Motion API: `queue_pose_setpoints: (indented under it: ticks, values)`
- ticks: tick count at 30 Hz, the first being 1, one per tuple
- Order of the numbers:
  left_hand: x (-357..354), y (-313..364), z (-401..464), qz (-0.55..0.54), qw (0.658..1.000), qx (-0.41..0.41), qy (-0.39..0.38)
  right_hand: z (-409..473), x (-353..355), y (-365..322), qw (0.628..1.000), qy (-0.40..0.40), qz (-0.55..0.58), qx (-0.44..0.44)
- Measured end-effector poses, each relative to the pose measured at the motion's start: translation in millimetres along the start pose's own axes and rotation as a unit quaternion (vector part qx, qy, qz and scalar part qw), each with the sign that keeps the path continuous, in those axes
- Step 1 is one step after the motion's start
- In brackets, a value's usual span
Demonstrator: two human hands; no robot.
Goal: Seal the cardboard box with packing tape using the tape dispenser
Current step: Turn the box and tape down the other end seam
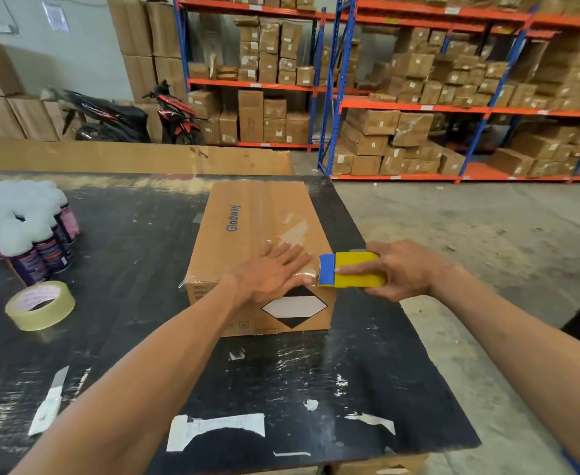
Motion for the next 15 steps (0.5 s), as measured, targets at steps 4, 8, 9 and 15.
queue_pose_setpoints:
  ticks: [4,8,9,15]
  values:
    - [1,-4,-2,-0.005,1.000,-0.004,0.001,-19,-7,16,0.999,0.003,0.034,0.012]
    - [0,-6,-3,-0.014,1.000,-0.007,0.004,-37,-10,46,0.998,-0.003,0.064,-0.018]
    - [0,-6,-3,-0.014,1.000,-0.008,0.003,-39,-13,49,0.998,-0.005,0.059,-0.019]
    - [-3,-7,-2,-0.007,1.000,-0.003,0.003,-30,-26,36,0.998,-0.013,0.062,-0.001]
Point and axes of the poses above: each hand's wrist, its own z-axis towards the middle knuckle, its own x-axis out of the back of the hand, y = z × x, the point moved 1 cm from there along z, towards the middle knuckle, and after that the axes turned 11 degrees about -x, right-handed, at the moved point
